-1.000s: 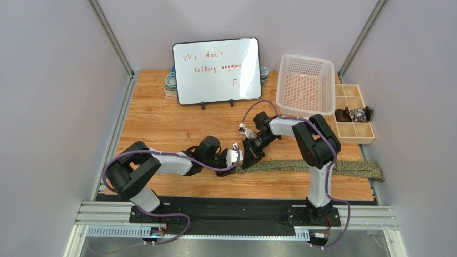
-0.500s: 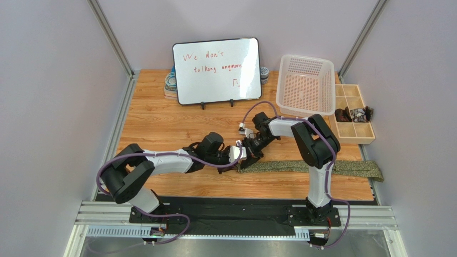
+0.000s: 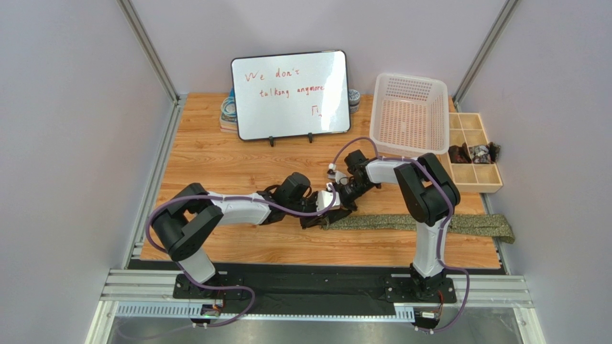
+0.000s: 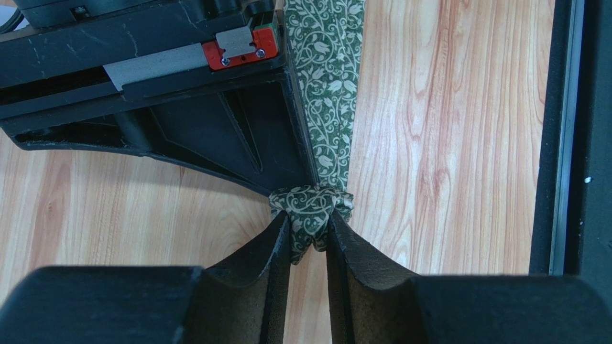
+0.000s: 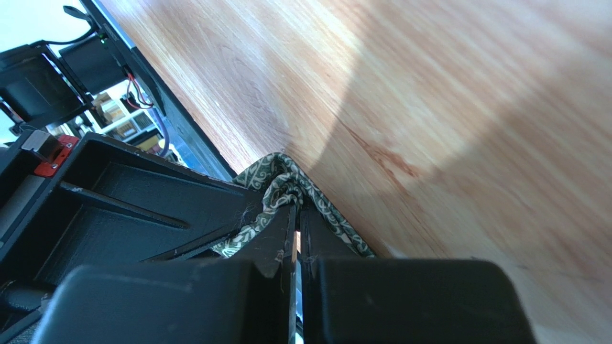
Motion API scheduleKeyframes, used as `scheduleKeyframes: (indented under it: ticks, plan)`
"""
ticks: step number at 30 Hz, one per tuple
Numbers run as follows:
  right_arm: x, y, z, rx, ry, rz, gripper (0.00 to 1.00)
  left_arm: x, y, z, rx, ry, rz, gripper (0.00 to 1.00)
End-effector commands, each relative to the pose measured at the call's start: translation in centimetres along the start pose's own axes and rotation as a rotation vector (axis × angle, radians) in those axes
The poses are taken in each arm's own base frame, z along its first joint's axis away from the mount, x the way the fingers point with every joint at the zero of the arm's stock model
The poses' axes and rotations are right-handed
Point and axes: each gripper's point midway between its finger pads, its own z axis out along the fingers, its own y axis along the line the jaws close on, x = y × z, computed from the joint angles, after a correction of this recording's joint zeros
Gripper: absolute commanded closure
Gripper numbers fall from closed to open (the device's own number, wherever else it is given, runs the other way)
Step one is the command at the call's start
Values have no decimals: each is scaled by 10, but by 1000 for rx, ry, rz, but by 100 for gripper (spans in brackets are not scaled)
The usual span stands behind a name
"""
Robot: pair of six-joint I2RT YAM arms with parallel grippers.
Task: Roll the ties
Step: Roll the tie at the center of the board.
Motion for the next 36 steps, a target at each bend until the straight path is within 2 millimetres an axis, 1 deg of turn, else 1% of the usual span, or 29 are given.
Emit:
scheduleKeyframes:
  ticks: [1, 3, 4, 5, 6, 7, 8, 10, 12, 13, 16, 17, 18, 20, 21, 22, 24, 25, 28, 30, 33, 36]
  plan:
    - [-21, -4, 9, 40, -89, -115, 100, 15, -11, 18, 37, 51, 44, 70]
    - [-21, -1, 8, 30, -91, -123, 98, 24, -12, 19, 28, 79, 50, 70]
    - [-21, 0, 7, 25, -91, -127, 96, 32, -14, 21, 31, 105, 50, 71]
    - [-20, 2, 6, 16, -90, -125, 92, 36, -14, 22, 30, 120, 54, 71]
    - [-21, 6, 4, 11, -97, -137, 90, 42, -14, 23, 25, 139, 53, 72]
    - [-21, 8, 3, 9, -99, -138, 88, 52, -15, 26, 28, 175, 56, 72]
    - [-21, 10, 1, 8, -102, -141, 85, 57, -16, 28, 28, 195, 61, 73]
    - [-21, 14, -4, 6, -109, -154, 83, 71, -18, 31, 29, 248, 66, 74]
    - [-18, 14, -9, 4, -100, -144, 79, 75, -15, 33, 13, 277, 64, 75]
    - [-16, 15, -12, 6, -95, -139, 78, 80, -15, 35, 17, 304, 55, 75]
    - [-18, 15, -20, 8, -93, -129, 74, 90, -15, 37, 13, 352, 65, 77]
    - [-19, 16, -24, -4, -98, -122, 71, 92, -14, 38, 7, 367, 67, 77]
    - [-19, 16, -26, -4, -100, -114, 69, 99, -16, 38, 13, 394, 60, 78]
    - [-22, 18, -33, 6, -109, -110, 64, 99, -11, 40, -3, 403, 63, 78]
    - [-23, 18, -35, 11, -113, -109, 62, 107, -14, 38, 6, 436, 53, 78]
    - [-21, 16, -39, 22, -109, -102, 61, 106, -12, 39, 2, 436, 53, 78]
    - [-24, 15, -47, 31, -123, -97, 58, 108, -12, 39, 5, 448, 52, 78]
    - [-22, 14, -51, 40, -119, -87, 54, 107, -12, 40, 4, 446, 53, 78]
    - [-20, 9, -65, 53, -137, -81, 51, 109, -12, 40, 6, 452, 49, 78]
    - [-18, 11, -69, 47, -139, -78, 48, 109, -12, 40, 8, 450, 52, 78]
    - [-17, 18, -70, 14, -137, -87, 47, 108, -12, 40, 8, 448, 53, 78]
    - [-18, 21, -71, 10, -143, -84, 46, 109, -13, 40, 10, 452, 49, 78]
